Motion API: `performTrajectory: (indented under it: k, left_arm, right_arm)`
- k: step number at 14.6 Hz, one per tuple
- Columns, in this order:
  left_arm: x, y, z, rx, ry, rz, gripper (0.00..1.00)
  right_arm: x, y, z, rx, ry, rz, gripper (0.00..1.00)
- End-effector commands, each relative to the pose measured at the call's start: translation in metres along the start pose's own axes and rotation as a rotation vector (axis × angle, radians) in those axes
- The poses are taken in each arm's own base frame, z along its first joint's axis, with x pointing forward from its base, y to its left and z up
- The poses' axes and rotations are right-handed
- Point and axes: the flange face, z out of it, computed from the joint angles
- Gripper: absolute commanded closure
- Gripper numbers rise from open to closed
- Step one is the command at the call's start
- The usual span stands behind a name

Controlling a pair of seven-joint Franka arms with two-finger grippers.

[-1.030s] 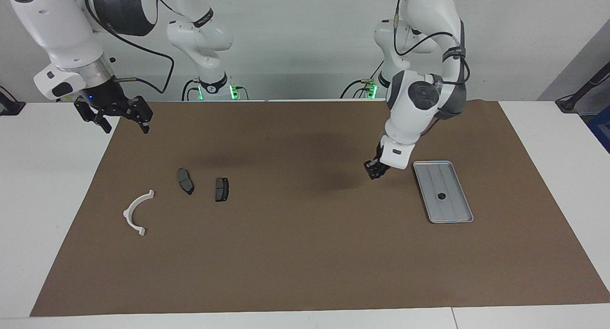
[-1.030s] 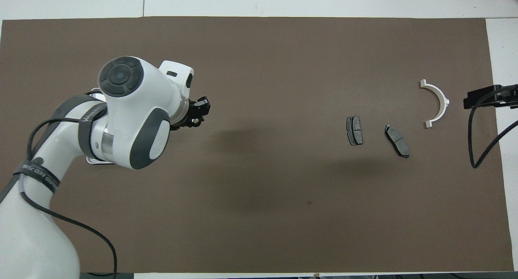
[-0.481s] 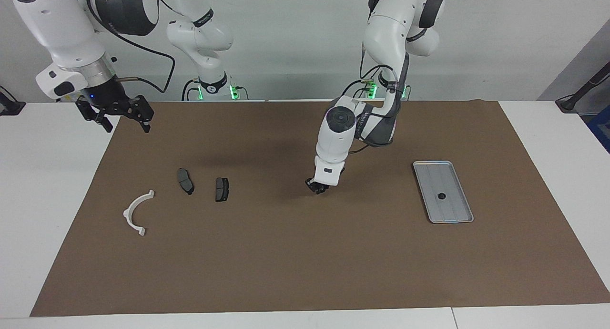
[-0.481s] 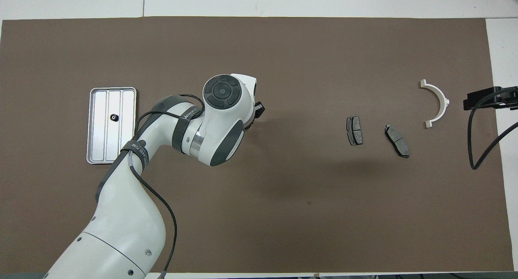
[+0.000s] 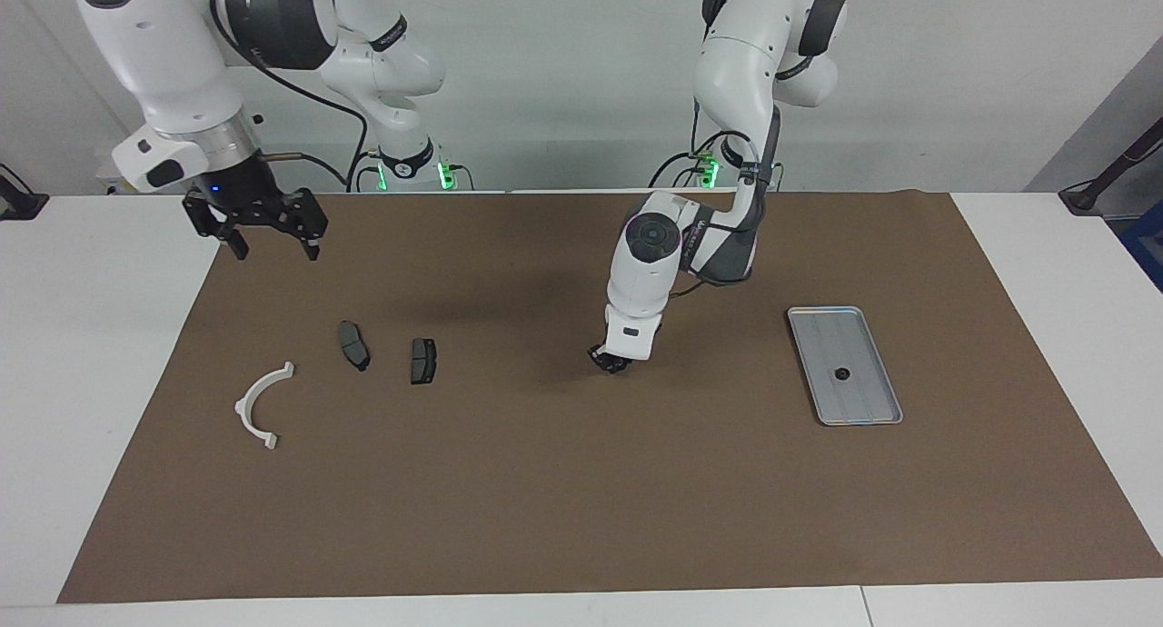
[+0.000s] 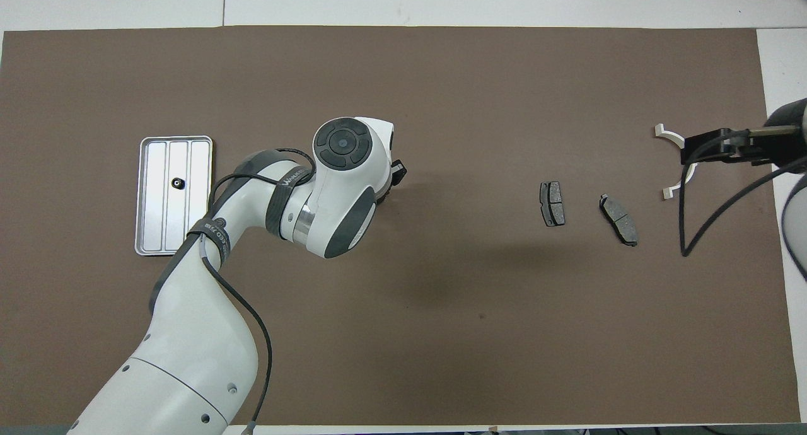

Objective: Place bearing gear from tray to pile
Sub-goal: 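Lift the gear with the left gripper while the right gripper reaches forward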

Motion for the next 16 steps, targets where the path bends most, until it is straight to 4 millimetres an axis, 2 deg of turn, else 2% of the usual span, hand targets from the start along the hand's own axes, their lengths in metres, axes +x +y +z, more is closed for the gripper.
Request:
performTrajectory:
  k: [1,4,5,6,7,8,9,10,11,13,15,16]
  left_arm:
    - [-0.002,-0.001,0.006,-0.003,0.026,-0.015,1.0]
    - [-0.002,-0.001,0.007,-0.005,0.026,-0.032,0.95]
    - [0.0,-0.001,0.007,-0.011,0.031,-0.032,0.94]
    - [-0.001,-0.002,0.009,-0.013,0.031,-0.033,0.88]
    - [-0.001,-0.003,0.011,-0.013,0.031,-0.034,0.82]
    - [-0.001,-0.003,0.011,-0.014,0.032,-0.038,0.8]
    - [0.0,-0.003,0.011,-0.017,0.033,-0.06,0.64]
    - [0.0,-0.002,0.01,-0.02,0.034,-0.085,0.2]
    - [0.002,-0.002,0.007,-0.018,0.034,-0.088,0.0]
    - [0.016,-0.011,-0.005,-0.002,0.038,-0.106,0.0]
    - [0.038,-0.031,-0.04,0.015,0.041,-0.114,0.0]
    - [0.048,-0.043,-0.05,0.028,0.032,-0.097,0.0]
  right_arm:
    - [0.002,-0.009,0.011,0.007,0.006,0.004,0.0]
    - [0.001,0.001,0.014,0.005,-0.003,-0.005,0.0]
    - [0.0,0.011,0.018,0.006,-0.011,-0.008,0.0]
    - [0.0,0.014,0.02,0.005,-0.014,-0.012,0.0]
    - [0.001,0.014,0.021,0.006,-0.014,-0.014,0.0]
    - [0.001,0.007,0.021,0.006,-0.016,-0.018,0.0]
    - [0.002,0.003,0.022,0.005,-0.016,-0.022,0.0]
    - [0.002,-0.005,0.024,0.006,-0.019,-0.034,0.0]
    - [0.003,-0.006,0.025,0.006,-0.014,-0.034,0.0]
    - [0.004,-0.006,0.026,0.006,-0.009,-0.036,0.0]
    - [0.005,-0.004,0.026,0.007,-0.003,-0.034,0.0]
    - [0.005,-0.006,0.026,0.007,-0.003,-0.034,0.0]
